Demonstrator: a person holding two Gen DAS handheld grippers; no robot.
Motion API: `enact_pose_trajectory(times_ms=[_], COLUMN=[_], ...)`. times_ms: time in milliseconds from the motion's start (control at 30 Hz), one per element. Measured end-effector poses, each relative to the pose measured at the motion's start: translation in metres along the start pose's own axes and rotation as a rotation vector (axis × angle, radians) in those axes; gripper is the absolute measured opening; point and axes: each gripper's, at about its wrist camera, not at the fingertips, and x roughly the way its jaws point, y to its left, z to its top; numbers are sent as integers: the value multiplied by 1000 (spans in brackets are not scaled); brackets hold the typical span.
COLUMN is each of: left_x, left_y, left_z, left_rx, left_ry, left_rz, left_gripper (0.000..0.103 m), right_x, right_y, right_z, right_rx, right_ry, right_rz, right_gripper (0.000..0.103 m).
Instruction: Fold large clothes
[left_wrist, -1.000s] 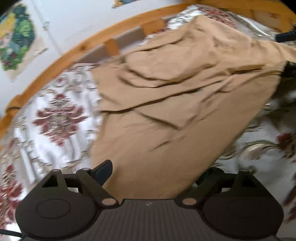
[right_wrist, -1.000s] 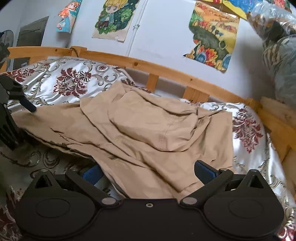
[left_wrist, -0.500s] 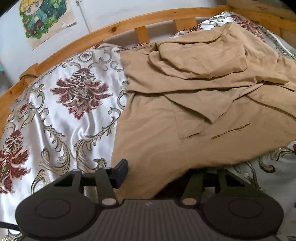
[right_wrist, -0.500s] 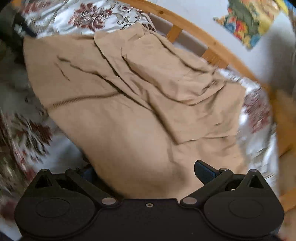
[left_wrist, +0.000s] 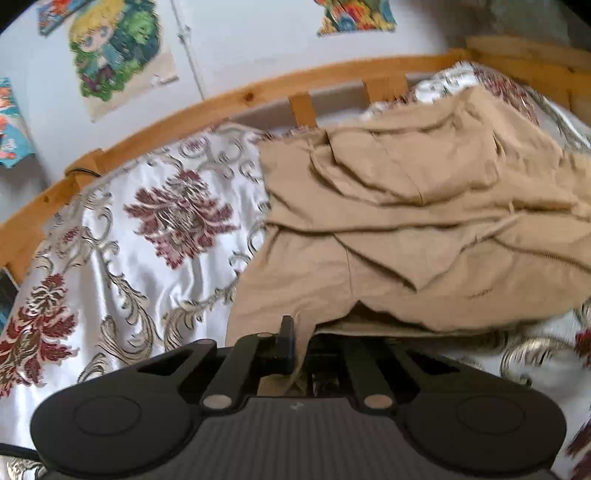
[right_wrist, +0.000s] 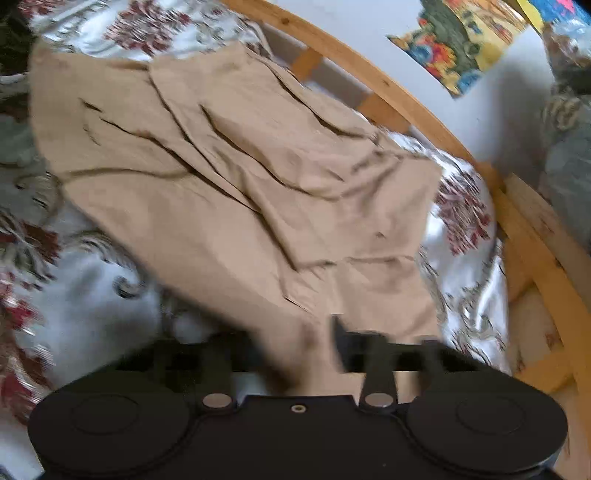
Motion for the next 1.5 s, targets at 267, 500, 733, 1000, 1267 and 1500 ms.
enact_pose_trajectory(times_ms=[267, 500, 733, 1000, 1267, 1500], left_x=[-41, -99, -63, 55, 129, 162], left_y=[18, 48, 54, 30, 16, -3], left_z=[2, 18, 66, 111, 123, 83], left_rx=[-46, -52, -26, 44, 75, 179], left_ry=[-59, -151, -120, 155, 250, 335], left_rz=[31, 10, 45, 101, 84, 108], left_gripper=[5, 4, 4, 4, 5, 8], right_x=[-50, -125, -96, 4, 63, 21], right_y=[-2, -15, -34, -89, -111, -125], right_z=[4, 23, 58, 96, 64, 18], right_rx=[-54, -76, -157, 302, 640, 706], right_ry=[-198, -337, -348, -258, -266, -401], right_rz=[-140, -193, -243, -7, 60, 195], right_gripper=[5, 5, 14, 22, 42, 97])
